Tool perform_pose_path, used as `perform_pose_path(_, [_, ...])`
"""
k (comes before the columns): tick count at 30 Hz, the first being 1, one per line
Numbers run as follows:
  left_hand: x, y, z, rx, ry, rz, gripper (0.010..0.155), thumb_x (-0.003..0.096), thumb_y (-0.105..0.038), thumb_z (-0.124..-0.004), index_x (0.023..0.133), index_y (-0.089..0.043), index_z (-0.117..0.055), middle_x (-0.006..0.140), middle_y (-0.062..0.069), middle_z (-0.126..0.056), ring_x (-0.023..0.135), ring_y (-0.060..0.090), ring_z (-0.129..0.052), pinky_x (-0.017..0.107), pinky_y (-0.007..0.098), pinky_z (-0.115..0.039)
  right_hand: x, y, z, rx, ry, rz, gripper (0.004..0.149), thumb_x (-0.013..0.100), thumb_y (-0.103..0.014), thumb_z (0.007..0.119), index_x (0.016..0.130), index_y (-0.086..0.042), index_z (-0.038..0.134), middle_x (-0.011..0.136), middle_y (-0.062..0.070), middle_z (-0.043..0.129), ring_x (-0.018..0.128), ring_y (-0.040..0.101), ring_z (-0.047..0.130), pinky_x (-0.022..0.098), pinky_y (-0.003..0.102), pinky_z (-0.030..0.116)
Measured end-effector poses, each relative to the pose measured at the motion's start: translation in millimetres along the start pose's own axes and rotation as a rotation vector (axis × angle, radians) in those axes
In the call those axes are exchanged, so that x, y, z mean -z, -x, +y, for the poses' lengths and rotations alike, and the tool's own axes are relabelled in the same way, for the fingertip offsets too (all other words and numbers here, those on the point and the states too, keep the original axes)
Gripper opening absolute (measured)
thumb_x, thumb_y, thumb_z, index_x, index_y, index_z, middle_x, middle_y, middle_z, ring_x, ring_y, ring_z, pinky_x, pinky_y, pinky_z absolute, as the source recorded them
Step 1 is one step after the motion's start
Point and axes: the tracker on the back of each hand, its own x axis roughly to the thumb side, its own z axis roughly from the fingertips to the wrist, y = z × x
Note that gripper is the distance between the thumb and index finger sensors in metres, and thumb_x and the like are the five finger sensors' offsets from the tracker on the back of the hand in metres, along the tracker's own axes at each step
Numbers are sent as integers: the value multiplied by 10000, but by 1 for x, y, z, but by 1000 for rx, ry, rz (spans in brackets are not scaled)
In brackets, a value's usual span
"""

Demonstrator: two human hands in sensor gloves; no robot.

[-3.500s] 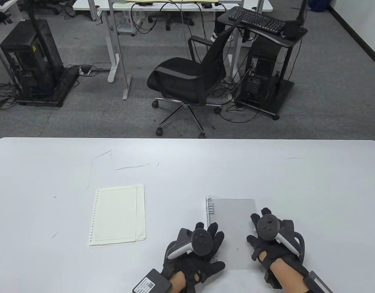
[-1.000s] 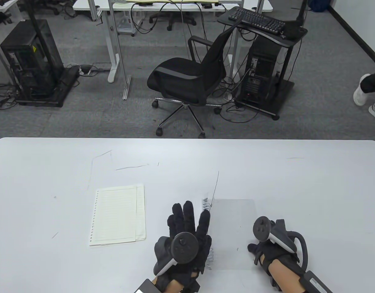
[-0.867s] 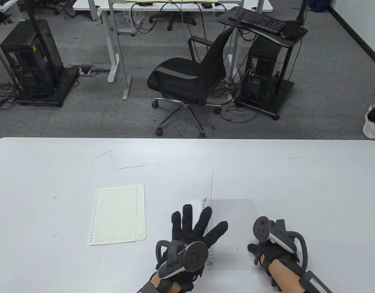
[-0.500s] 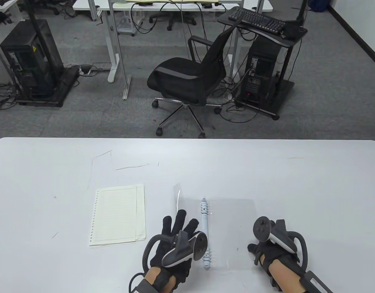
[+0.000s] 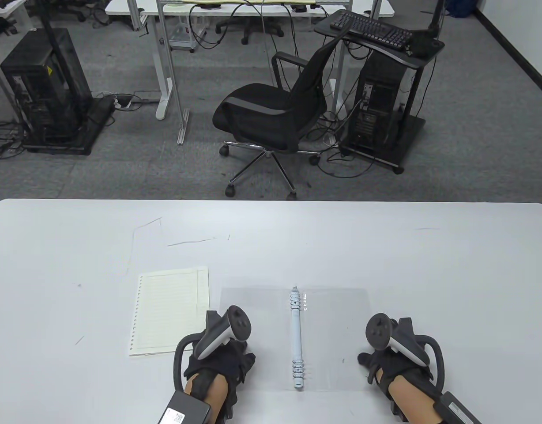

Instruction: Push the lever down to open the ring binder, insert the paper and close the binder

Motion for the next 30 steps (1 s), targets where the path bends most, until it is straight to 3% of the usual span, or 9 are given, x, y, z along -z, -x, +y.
perform_pose_path(4, [-10,-19,2,16,-142,-138,640,467,-611,-727,1054,-437,-541,1218,-78,-365,1103,352,-142,738,572,-209,0,0,0,1,-1,-1,790,442,-532,768,1083,-208,439,1137,256,395,1013,549,442,658,735,420])
perform_pose_path(6, [-15,-30,0,-26,-129,-261,671,468,-617,-716,1066,-451,-461,1208,-90,-208,1103,358,-118,738,575,-205,0,0,0,2,-1,-1,792,441,-533,769,1083,-206,439,1136,257,395,1012,551,442,658,734,422])
perform_pose_path(9, [-19,-49,-11,-131,-85,-487,689,467,-614,-714,1068,-446,-421,1199,-87,-175,1106,362,-141,741,574,-228,0,0,0,2,-2,-2,790,443,-533,767,1083,-207,438,1136,259,392,1011,551,443,658,733,426])
perform_pose_path(11, [-17,-62,-22,-179,-65,-568,698,465,-615,-713,1066,-442,-403,1197,-90,-183,1107,354,-160,742,569,-245,0,0,0,1,-3,-3,793,444,-534,766,1085,-205,435,1137,259,391,1011,553,440,658,732,428])
perform_pose_path(17, [-2,-83,-45,-151,-36,-578,736,450,-631,-699,1062,-440,-335,1187,-116,-148,1088,288,-78,734,548,-197,0,0,0,3,-4,-5,791,446,-533,765,1084,-203,433,1136,262,388,1010,556,437,658,730,433])
perform_pose_path(30, [10,-85,-62,-81,15,-536,702,461,-627,-685,1061,-474,-353,1192,-162,-141,1090,304,-45,732,566,-173,0,0,0,4,-11,-8,791,451,-532,759,1086,-200,424,1139,266,375,1009,561,425,659,730,433])
